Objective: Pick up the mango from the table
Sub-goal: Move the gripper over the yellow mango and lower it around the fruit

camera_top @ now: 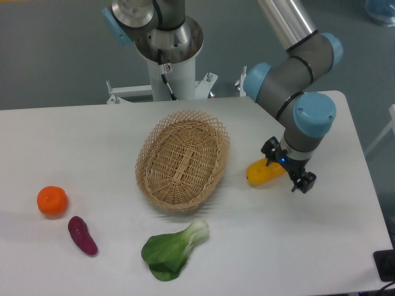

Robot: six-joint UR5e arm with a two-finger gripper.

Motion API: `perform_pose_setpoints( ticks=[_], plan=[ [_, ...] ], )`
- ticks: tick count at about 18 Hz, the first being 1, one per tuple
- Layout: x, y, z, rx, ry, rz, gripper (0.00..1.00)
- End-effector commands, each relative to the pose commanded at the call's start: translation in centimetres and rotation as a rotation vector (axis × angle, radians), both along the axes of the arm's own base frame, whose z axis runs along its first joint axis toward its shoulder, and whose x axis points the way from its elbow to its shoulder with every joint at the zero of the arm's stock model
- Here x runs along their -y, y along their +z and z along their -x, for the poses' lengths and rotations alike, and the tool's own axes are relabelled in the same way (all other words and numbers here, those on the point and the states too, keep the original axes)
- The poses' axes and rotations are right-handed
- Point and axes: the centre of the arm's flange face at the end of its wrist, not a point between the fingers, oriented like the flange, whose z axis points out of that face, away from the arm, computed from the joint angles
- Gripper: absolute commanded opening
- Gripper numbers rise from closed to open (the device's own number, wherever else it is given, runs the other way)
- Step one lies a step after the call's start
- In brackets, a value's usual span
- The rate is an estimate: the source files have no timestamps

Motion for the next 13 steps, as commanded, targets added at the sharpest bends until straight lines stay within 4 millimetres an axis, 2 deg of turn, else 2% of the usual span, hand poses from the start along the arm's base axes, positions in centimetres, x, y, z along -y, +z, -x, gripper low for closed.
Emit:
perform_pose_setpoints(
  ticks=[9,13],
  plan=[
    [0.2,-2.5,-1.8,0.044,-0.009,0.021,1.0],
    [0.3,-3.0,-2.2,0.054,-0.009,0.026,1.0]
  ],
)
